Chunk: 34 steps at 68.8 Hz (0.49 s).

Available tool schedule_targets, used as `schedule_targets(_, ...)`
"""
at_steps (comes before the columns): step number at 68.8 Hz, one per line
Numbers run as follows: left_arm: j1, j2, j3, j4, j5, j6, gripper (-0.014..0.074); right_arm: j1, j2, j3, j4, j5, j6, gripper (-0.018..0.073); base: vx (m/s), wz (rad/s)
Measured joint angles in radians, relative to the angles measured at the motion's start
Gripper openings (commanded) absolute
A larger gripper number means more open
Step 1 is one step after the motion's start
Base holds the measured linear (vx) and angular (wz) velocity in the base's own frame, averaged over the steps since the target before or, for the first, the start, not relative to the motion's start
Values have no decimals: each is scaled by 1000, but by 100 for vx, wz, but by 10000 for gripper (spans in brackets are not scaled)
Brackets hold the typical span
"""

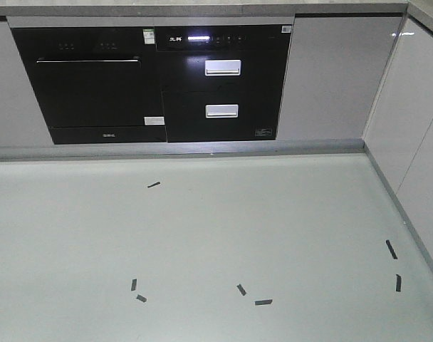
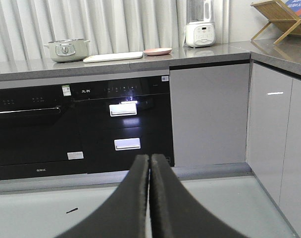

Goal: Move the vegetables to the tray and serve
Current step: 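Drive the base forward toward the kitchen counter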

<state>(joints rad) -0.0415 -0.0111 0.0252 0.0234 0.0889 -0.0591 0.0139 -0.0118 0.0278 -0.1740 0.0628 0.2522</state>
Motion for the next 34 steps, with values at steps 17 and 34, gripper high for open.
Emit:
schedule_targets(17, 0, 0, 0, 0, 0, 0, -6, 0, 0, 0, 0, 0, 0, -3, 0, 0)
schedule_targets(34, 0, 0, 0, 0, 0, 0, -6, 0, 0, 0, 0, 0, 0, -3, 2, 1)
